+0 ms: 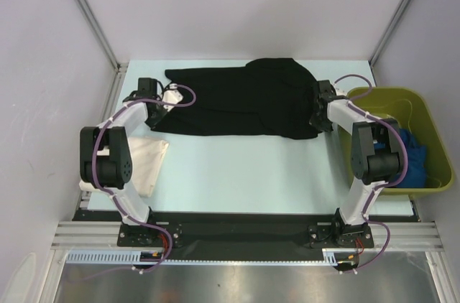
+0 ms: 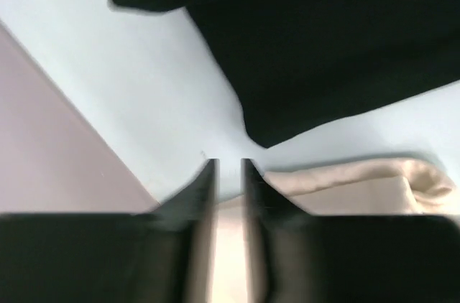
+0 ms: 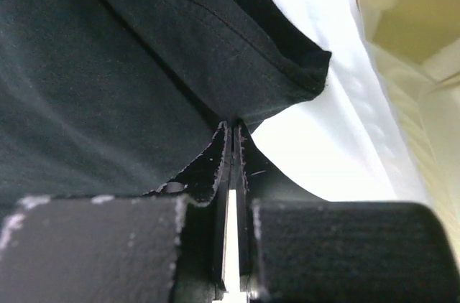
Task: Fold and stack the t-shirts
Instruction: Fold the tshirt
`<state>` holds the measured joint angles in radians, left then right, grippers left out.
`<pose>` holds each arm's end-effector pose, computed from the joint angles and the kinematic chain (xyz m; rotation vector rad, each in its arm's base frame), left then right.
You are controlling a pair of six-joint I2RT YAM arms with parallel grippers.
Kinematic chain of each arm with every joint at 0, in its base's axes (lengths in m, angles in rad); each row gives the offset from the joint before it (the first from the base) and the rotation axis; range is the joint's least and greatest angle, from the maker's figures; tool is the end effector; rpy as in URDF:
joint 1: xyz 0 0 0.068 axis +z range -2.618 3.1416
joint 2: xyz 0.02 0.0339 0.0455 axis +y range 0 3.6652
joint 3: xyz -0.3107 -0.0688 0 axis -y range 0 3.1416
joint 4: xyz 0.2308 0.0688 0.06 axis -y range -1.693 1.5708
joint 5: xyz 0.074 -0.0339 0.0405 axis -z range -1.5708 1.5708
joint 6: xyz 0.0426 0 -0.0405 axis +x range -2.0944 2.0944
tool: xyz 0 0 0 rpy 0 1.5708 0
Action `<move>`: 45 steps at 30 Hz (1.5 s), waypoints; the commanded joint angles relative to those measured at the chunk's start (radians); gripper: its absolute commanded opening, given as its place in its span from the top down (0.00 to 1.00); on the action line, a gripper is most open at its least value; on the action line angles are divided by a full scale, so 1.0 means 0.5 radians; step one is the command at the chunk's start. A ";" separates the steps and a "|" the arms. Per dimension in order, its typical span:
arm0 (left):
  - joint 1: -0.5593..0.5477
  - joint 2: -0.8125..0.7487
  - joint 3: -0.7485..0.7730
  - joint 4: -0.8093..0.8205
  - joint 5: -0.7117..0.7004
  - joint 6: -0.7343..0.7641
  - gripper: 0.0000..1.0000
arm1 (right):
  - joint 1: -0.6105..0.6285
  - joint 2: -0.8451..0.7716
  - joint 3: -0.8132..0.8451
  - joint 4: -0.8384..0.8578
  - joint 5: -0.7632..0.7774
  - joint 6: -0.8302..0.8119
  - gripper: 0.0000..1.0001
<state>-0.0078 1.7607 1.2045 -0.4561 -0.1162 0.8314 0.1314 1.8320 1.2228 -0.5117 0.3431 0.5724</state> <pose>0.3680 0.0021 0.2491 1.0355 2.4293 0.4438 0.3721 0.0347 0.2280 0.6684 2.5114 -0.2175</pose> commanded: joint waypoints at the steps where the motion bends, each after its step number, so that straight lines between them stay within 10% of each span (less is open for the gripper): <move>1: -0.067 -0.021 -0.031 -0.033 0.146 0.083 0.66 | -0.002 -0.096 -0.040 -0.075 -0.011 0.030 1.00; 5: -0.107 0.052 -0.007 0.001 0.192 0.236 0.43 | -0.036 -0.087 -0.043 -0.056 -0.054 0.033 1.00; 11: -0.113 0.310 0.196 -0.244 0.088 0.395 0.42 | -0.039 -0.099 -0.053 -0.056 -0.067 0.021 1.00; 16: -0.110 0.292 0.079 -0.236 0.073 0.524 0.49 | -0.042 -0.124 -0.043 -0.072 -0.060 0.015 1.00; 20: -0.107 0.292 0.042 -0.149 -0.028 0.488 1.00 | -0.042 -0.114 -0.028 -0.096 -0.060 -0.007 1.00; 39: 0.218 -0.135 -0.148 -0.257 -0.004 0.601 1.00 | 0.167 -0.421 -0.353 -0.431 -0.211 0.223 1.00; 41: 0.221 -0.064 -0.069 -0.351 -0.001 0.574 0.81 | 0.167 -0.427 -0.366 -0.434 -0.220 0.245 1.00; 45: 0.221 -0.048 0.079 -0.539 0.021 0.589 0.31 | 0.164 -0.507 -0.265 -0.470 -0.208 0.184 0.59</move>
<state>0.0910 1.7470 1.1618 -0.6514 -0.1013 1.1099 0.2184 1.6291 1.0386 -0.7143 0.2173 0.6731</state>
